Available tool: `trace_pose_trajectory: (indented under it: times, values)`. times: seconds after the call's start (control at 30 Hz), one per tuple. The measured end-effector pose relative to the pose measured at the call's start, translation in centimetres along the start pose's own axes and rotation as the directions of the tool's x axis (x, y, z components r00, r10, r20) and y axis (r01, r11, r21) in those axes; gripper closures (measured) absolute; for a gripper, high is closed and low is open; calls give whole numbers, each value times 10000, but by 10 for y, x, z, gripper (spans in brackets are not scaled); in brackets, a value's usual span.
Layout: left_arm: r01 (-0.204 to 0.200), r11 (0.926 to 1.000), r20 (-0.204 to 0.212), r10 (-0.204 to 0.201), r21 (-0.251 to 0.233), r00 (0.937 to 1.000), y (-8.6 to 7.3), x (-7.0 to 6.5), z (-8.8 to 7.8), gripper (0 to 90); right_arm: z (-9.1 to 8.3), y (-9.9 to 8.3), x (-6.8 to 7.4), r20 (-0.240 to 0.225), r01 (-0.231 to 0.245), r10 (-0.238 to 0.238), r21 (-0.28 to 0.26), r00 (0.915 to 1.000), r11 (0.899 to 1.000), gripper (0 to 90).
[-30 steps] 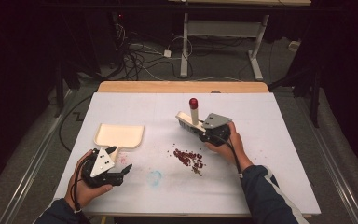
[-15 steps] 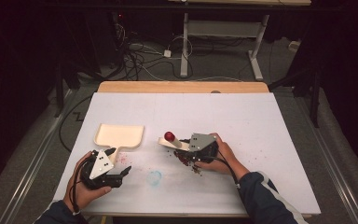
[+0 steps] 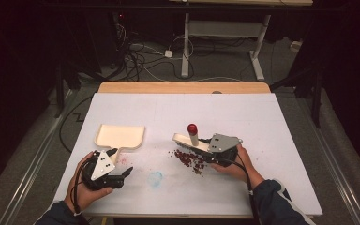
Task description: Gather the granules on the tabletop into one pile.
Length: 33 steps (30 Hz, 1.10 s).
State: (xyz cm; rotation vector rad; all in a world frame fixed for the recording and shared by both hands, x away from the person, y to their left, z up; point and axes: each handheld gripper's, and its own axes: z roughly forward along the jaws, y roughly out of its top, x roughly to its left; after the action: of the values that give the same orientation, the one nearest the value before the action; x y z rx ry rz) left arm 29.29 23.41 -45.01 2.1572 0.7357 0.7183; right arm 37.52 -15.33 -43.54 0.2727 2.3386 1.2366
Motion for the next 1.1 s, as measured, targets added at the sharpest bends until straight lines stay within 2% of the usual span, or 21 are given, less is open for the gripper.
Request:
trace_pose_trajectory:
  times: [0.1, 0.13, 0.17, 0.2, 0.23, 0.3, 0.33, 0.37, 0.4, 0.43, 0.47, 0.5, 0.53, 0.57, 0.6, 0.63, 0.67, 0.83, 0.93, 1.0, 1.1]
  values:
    - [-22, 10000, -17, 22, -18, 10000, 0, 0, -1, 194, -17, 2, -1, 20, -190, 190, -229, 9998, 9996, 672]
    - [-18, 10000, -29, 18, -31, 10000, 0, 0, -1, 195, -17, 2, -1, 20, -190, 190, -229, 9998, 9996, 672]
    - [-17, 10000, -38, 17, -42, 10000, 0, 0, -1, 195, -31, 3, -1, -73, -349, 346, -501, 9994, 9981, 672]
    - [-16, 10000, -44, 16, -47, 10000, 0, 0, -2, 195, -31, 3, -1, -73, -349, 346, -501, 9994, 9981, 672]
    - [-16, 10000, -41, 16, -48, 10000, 0, 0, -2, 195, -44, 3, -1, -319, -577, 552, -857, 9980, 9946, 672]
    - [-39, 10000, -60, 39, -36, 10000, 0, -1, -2, 194, -50, 3, 0, -520, -716, 664, -1043, 9964, 9920, 672]
    - [-39, 10000, -62, 39, -41, 10000, 0, -1, -2, 194, -59, 2, 1, -1092, -1045, 898, -1373, 9900, 9850, 672]
    - [-42, 10000, -63, 42, -46, 10000, 1, -1, -2, 194, -59, 2, 1, -1092, -1045, 898, -1373, 9900, 9850, 672]
    - [-50, 10000, -63, 50, -40, 10000, 1, -1, -1, 194, -66, -1, 6, -1690, -1226, 969, -1490, 9808, 9812, 672]
    - [-59, 10000, -60, 59, -31, 10000, 1, -1, -1, 194, -66, -1, 6, -1690, -1226, 969, -1490, 9808, 9812, 672]
    - [-60, 10000, -47, 60, -30, 10000, 1, -1, -1, 194, -69, -3, 11, -2325, -1156, 799, -1442, 9693, 9828, 672]
    - [-88, 10000, -44, 88, -6, 10000, 1, -1, -1, 194, -69, -5, 14, -2577, -1077, 702, -1344, 9637, 9851, 672]
    - [-89, 10000, -44, 89, 1, 10000, 1, -1, -1, 194, -68, -6, 17, -2837, -1027, 637, -1247, 9568, 9869, 672]
    - [-74, 10000, -38, 74, -22, 10000, 1, -1, -1, 194, -68, -6, 17, -2837, -1027, 637, -1247, 9568, 9869, 672]
    - [-74, 10000, -31, 74, -26, 10000, 1, -1, 0, 195, -63, -9, 22, -3269, -801, 419, -1044, 9441, 9913, 672]
    - [-84, 10000, -27, 84, -23, 10000, 2, -1, 0, 194, -60, -11, 24, -3422, -692, 341, -909, 9390, 9935, 672]
    - [-95, 10000, -23, 95, -22, 10000, 2, -1, 0, 194, -60, -11, 24, -3422, -692, 341, -909, 9390, 9935, 672]
    - [-75, 10000, 29, 75, -23, 10000, 2, -1, 1, 194, -35, -18, 26, -4033, -508, 296, -419, 9146, 9978, 673]
    - [-61, 10000, 52, 61, -3, 10000, 2, -1, 1, 194, -21, -19, 22, -4223, -566, 313, -476, 9059, 9973, 673]
    - [-63, 10000, 58, 63, 13, 10000, 2, -1, 2, 194, -12, -16, 15, -4186, -493, 229, -525, 9079, 9974, 673]
    - [-78, 10000, 87, 78, 40, 9999, 2, -1, 3, 194, 7, -14, 4, -4252, -767, 425, -636, 9041, 9950, 672]
